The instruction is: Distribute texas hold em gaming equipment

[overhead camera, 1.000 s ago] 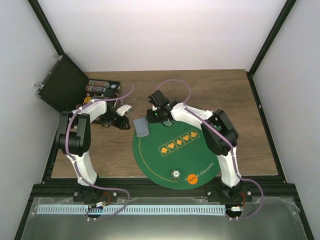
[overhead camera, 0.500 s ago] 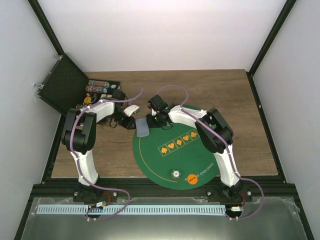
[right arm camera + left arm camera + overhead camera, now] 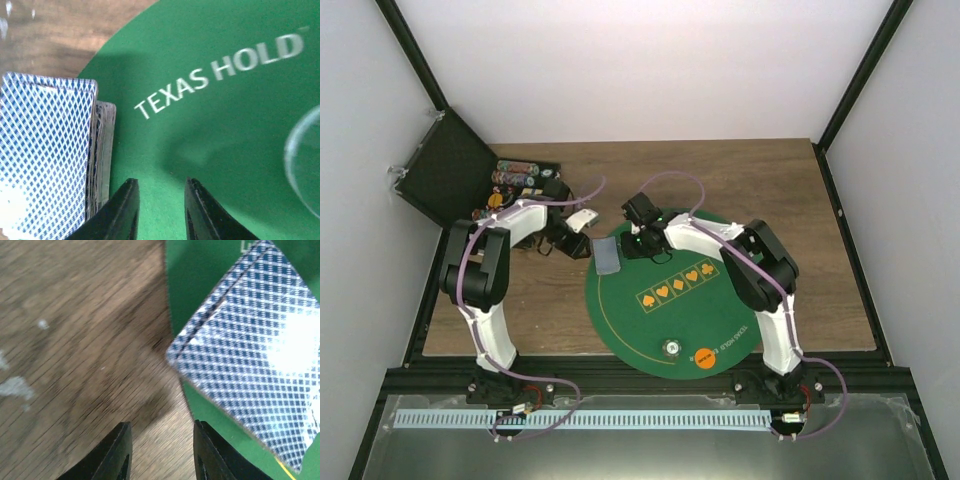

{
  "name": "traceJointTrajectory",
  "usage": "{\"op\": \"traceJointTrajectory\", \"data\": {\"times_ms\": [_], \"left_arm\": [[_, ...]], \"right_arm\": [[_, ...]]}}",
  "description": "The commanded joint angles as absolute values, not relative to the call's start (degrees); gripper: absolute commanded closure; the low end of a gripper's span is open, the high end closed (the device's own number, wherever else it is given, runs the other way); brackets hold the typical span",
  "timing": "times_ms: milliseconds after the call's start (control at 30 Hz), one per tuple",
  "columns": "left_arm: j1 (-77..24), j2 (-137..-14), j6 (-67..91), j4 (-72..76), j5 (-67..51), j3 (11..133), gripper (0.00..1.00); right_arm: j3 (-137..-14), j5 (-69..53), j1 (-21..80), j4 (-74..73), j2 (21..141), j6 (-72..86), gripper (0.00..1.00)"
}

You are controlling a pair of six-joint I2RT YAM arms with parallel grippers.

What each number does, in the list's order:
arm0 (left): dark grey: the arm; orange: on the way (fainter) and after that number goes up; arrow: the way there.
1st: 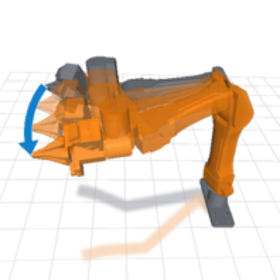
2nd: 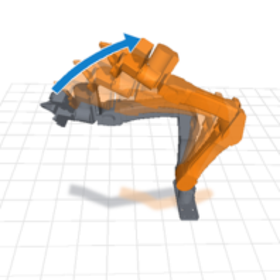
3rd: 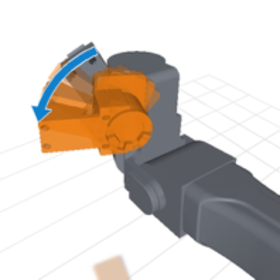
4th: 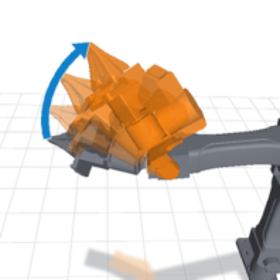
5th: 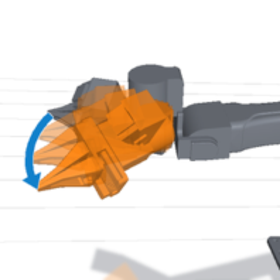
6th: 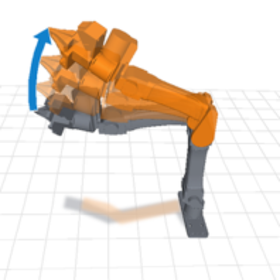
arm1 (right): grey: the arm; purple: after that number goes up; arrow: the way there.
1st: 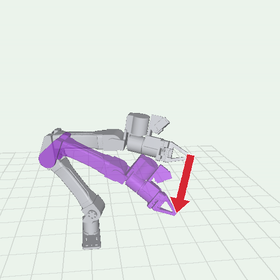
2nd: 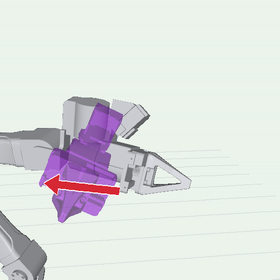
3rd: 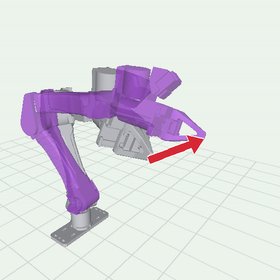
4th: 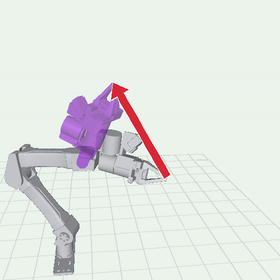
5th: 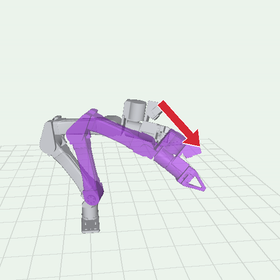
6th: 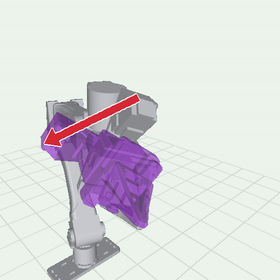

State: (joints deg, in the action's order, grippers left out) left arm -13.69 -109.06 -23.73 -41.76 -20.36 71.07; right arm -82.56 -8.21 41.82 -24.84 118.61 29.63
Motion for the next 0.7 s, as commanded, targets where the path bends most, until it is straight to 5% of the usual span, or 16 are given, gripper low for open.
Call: {"op": "traceJointTrajectory", "data": {"times_ms": [0, 100, 200, 233, 667], "left_arm": [[-10.3, -106.8, -24.1, -44.2, -20.8, 71.3, 0.62], [-6.9, -105.6, -23.6, -45.7, -23.1, 71.5, 0.61], [-4.4, -103.8, -23.9, -46.6, -24.1, 71.2, 0.58], [-3.9, -103.2, -24.0, -46.8, -23.9, 71.1, 0.57], [-2.6, -100.5, -24.7, -47.8, -25.1, 69.4, 0.49]], "right_arm": [[-82.4, -1.7, 41.8, -27.8, 112.2, 29.5, 0.68], [-83.5, 0.8, 43.9, -28.4, 111.2, 28.5, 0.52], [-86.4, 2.3, 47.4, -28.8, 112.7, 27.6, 0.06], [-87.1, 2.5, 48.2, -29.1, 113.5, 27.9, 0.01], [-96.8, 7.0, 51.3, -33.3, 124.6, 27.9, 0.00]]}}
